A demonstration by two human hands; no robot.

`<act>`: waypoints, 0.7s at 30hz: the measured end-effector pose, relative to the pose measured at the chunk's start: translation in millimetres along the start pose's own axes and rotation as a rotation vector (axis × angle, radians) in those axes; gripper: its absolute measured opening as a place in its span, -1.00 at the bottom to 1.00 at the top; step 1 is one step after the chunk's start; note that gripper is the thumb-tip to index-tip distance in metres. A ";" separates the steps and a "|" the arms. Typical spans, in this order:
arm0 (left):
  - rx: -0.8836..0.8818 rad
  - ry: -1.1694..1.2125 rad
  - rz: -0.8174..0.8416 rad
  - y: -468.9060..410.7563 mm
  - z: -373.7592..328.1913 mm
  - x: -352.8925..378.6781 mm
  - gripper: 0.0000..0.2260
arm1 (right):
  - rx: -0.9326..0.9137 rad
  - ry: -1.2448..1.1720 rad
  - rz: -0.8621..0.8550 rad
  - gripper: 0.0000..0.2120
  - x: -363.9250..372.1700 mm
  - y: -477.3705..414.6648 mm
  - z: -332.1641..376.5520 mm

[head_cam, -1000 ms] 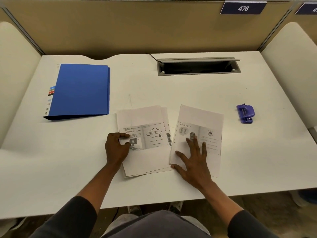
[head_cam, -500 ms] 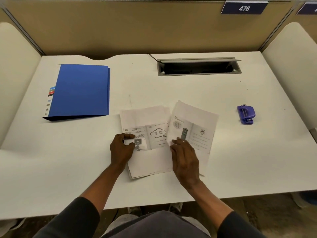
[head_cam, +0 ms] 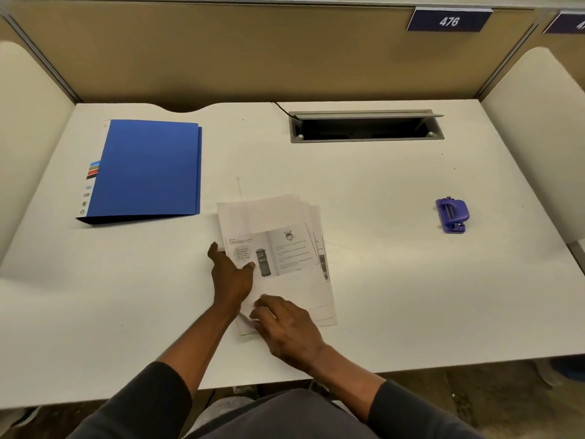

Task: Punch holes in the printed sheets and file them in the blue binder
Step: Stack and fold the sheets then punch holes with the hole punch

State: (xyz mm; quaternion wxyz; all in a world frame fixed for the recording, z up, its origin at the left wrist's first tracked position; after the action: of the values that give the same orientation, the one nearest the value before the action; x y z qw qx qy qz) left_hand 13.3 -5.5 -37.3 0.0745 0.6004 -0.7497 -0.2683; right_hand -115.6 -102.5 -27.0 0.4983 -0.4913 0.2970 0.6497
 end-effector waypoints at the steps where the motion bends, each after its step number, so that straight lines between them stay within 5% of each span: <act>1: -0.019 -0.002 -0.002 -1.0 2.0 -0.8 -0.26 | 0.021 -0.020 0.005 -0.71 -1.4 -0.2 -0.5; 6: -0.082 0.096 0.019 -9.1 6.2 -8.4 -0.62 | 0.338 -0.171 -0.191 -0.70 -24.7 7.1 -45.8; 10: -0.085 0.186 0.068 -8.5 -4.5 -8.8 -0.68 | 0.684 -0.320 -0.331 -0.66 -43.2 16.9 -102.6; 13: -0.017 0.189 0.144 -7.3 -18.1 -8.2 -0.66 | 0.884 -0.646 -0.439 -0.48 -48.2 21.6 -138.2; 17: 0.086 0.169 0.264 -6.1 -35.0 -7.6 -0.60 | 0.953 -1.029 -0.371 -0.27 -59.9 11.1 -164.4; 21: 0.182 0.153 0.317 -2.9 -57.3 -7.4 -0.55 | 0.748 -1.425 -0.296 -0.50 -76.1 -10.9 -167.0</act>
State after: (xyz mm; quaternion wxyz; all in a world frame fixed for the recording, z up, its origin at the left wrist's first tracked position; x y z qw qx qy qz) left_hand 42.6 -16.9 11.2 0.1181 0.4978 -0.8481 -0.1377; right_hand -46.7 -272.2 -11.6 0.7790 0.2042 0.0382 0.5916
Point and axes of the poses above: each hand's wrist, its own y-axis away from the middle knuckle, its own x-axis out of the palm, z = x × y, the point moved 6 cm from there along -y, towards the middle knuckle, and after that the axes turned 12 degrees about z, right-handed, at the moved point
